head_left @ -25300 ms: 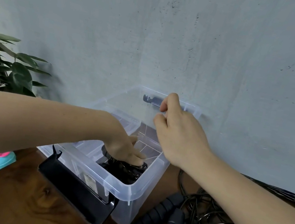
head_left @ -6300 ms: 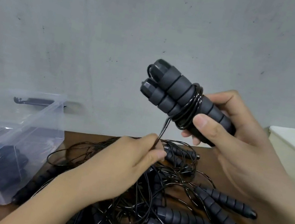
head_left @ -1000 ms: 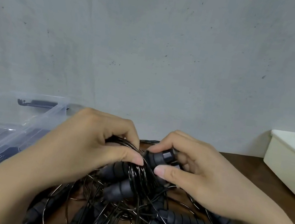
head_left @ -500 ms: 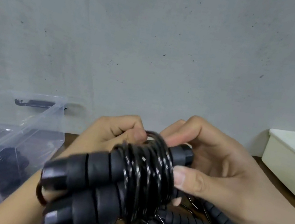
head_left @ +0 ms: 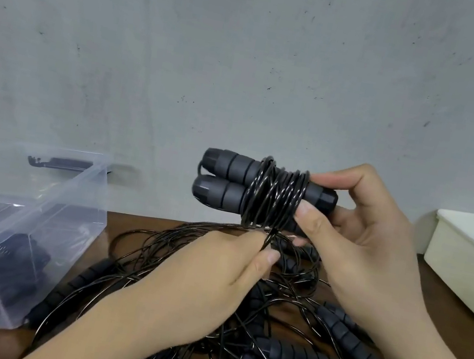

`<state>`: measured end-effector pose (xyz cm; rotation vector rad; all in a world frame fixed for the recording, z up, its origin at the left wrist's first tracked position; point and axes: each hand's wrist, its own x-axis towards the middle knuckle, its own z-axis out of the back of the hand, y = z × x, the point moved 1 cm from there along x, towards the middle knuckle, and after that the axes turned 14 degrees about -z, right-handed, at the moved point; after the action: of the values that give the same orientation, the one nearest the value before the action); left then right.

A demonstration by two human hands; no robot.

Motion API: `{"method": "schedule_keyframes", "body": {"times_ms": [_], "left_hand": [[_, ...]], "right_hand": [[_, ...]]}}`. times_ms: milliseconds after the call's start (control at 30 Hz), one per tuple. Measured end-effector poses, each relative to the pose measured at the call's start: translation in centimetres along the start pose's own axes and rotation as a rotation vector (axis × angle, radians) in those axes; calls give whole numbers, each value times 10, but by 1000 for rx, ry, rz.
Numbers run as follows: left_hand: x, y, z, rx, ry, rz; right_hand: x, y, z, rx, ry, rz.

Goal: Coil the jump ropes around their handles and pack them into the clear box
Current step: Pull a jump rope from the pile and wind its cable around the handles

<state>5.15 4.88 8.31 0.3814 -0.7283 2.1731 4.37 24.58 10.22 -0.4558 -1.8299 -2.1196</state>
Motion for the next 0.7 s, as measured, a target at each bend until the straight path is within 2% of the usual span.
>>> {"method": "schedule_keyframes", "body": {"times_ms": [100, 167, 333, 467, 533, 600, 700], "left_hand": [[0, -3, 6, 167, 43, -20], [-1, -6, 14, 244, 24, -42], [-4, 0, 40, 203, -141, -139], [-9, 3, 51, 92, -213, -100], [-9, 2, 54, -52, -246, -86], [-8, 3, 58, -191, -323, -80], [-8, 14, 65, -226, -516, -51]], "right_hand": [[3, -5, 3, -277, -133, 81], [5, -5, 4, -391, -162, 130], [8, -4, 7, -517, -74, 56], [3, 1, 3, -573, 64, 17], [1, 4, 3, -526, 158, -46], [-3, 10, 5, -408, 307, -149], [-13, 16, -1, -328, 560, -221]]}}
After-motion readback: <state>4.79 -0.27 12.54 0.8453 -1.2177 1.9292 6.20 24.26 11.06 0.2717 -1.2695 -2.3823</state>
